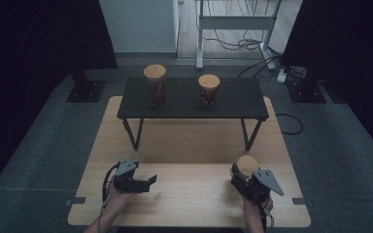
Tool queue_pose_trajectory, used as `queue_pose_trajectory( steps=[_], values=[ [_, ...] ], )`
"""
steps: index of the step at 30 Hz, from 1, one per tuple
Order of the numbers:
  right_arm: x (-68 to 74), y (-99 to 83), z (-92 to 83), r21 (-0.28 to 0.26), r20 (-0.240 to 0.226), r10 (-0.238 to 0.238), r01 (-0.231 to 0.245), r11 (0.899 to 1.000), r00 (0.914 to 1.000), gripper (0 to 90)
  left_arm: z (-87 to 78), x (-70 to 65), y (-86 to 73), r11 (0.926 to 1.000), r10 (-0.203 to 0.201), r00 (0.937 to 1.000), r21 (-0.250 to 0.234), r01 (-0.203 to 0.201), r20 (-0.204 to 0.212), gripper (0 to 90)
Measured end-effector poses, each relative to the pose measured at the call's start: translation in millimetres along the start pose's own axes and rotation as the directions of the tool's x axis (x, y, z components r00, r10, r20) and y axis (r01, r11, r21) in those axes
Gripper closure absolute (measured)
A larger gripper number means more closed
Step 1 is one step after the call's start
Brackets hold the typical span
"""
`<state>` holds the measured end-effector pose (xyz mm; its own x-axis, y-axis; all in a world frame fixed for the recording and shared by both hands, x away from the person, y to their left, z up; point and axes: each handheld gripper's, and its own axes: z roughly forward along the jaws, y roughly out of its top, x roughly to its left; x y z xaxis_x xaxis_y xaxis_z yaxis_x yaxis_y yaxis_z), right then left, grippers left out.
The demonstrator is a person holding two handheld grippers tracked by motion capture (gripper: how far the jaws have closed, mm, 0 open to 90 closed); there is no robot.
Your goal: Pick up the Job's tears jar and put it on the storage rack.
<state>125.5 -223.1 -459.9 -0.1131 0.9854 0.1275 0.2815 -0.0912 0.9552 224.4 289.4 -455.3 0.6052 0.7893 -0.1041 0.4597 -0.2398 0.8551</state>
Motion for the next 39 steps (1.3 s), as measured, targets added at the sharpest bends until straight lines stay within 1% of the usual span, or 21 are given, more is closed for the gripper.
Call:
queue_pose_trajectory(
  steps=[23, 39],
  values=[
    [-0.2, 2.3, -3.7, -0.019, -0.013, 0.002, -0.002, 1.000, 0.9999, 25.4, -0.2, 0.5, 0.1, 1.0000, 0.001, 1.0000, 0.000, -0.001, -0.002, 3.3],
    [0.5, 5.3, -6.4, -0.042, -0.024, 0.002, -0.003, 0.999, 0.9997, 25.4, -0.1, 0.3, -0.1, 1.0000, 0.001, 1.0000, 0.000, -0.001, -0.003, 3.3]
  ],
)
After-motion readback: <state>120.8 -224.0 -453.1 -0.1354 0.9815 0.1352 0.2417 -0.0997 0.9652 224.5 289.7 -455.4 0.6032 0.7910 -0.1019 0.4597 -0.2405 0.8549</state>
